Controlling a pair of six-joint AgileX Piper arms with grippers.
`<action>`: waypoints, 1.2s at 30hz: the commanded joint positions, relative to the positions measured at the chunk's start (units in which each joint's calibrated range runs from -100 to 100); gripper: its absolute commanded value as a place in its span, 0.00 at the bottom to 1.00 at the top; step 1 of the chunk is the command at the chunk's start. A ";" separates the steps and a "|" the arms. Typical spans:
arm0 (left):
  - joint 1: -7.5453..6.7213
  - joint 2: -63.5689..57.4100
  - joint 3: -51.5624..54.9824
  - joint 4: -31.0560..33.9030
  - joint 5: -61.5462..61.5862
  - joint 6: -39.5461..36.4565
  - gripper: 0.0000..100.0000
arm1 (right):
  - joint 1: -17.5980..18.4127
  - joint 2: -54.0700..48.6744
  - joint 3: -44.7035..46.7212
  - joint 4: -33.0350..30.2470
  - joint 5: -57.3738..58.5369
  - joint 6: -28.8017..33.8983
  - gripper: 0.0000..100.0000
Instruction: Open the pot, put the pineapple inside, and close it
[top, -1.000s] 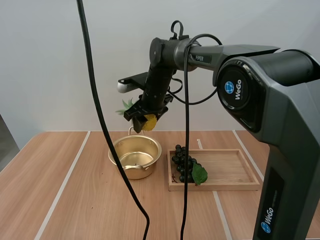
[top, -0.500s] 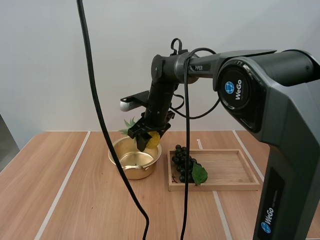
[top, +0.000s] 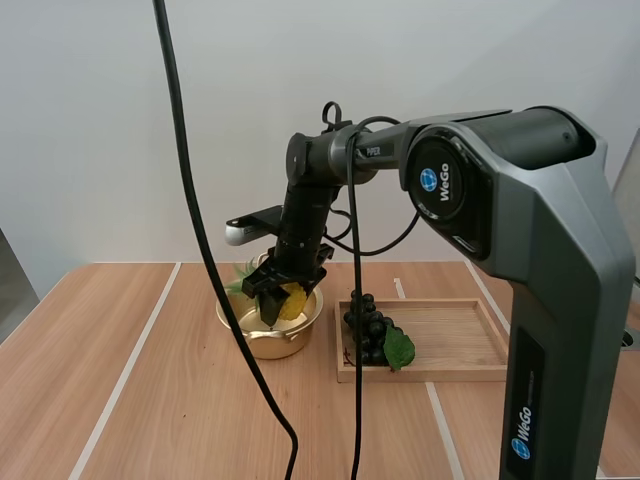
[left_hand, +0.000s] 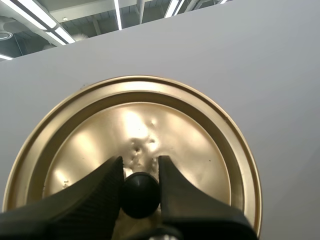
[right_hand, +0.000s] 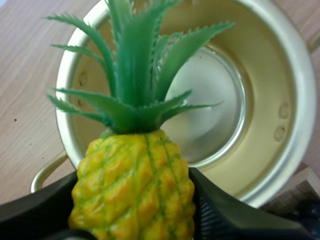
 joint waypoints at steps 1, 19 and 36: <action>0.01 -0.22 -0.46 0.01 -1.37 -0.27 0.00 | 0.28 0.04 0.06 -0.07 0.46 -0.81 0.00; 0.01 -0.22 -0.46 0.15 -0.36 -0.27 0.00 | 0.28 5.58 0.06 -3.64 -5.78 -0.72 0.00; 0.01 -0.22 -0.46 0.39 -0.15 -0.27 0.00 | 0.28 7.22 0.06 -5.41 -20.13 1.01 0.00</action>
